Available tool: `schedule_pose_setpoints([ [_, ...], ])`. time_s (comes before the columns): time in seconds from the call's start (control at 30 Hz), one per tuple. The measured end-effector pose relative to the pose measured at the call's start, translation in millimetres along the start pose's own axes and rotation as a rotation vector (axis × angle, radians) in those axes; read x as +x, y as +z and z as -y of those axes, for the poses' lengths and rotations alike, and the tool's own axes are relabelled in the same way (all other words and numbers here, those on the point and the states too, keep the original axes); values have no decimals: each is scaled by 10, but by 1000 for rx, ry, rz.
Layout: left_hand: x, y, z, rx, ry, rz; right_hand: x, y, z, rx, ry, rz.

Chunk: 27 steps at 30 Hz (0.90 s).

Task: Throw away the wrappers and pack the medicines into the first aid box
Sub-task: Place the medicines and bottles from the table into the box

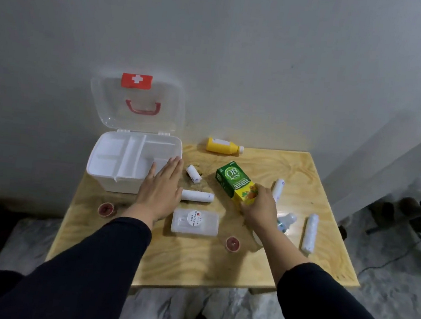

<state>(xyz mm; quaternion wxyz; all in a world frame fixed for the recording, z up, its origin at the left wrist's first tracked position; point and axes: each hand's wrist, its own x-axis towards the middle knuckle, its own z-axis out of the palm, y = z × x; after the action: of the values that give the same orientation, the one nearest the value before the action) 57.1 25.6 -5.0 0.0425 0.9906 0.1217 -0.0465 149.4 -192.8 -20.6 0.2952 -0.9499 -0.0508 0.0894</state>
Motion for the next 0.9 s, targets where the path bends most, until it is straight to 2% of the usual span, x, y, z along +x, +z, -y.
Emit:
schedule_pose_setpoints([
  [0.27, -9, -217, 2, -109, -23, 21, 192, -469, 294, 47, -171, -22],
  [0.5, -73, -495, 391, -156, -167, 25, 202, -748, 1017, 83, -337, 34],
  [0.7, -133, -416, 902, -144, -297, 91, 141, -496, 1595, -121, -506, 145],
  [0.9, -200, -392, 1158, -113, -250, 181, 133, -43, 1968, -255, -510, 192],
])
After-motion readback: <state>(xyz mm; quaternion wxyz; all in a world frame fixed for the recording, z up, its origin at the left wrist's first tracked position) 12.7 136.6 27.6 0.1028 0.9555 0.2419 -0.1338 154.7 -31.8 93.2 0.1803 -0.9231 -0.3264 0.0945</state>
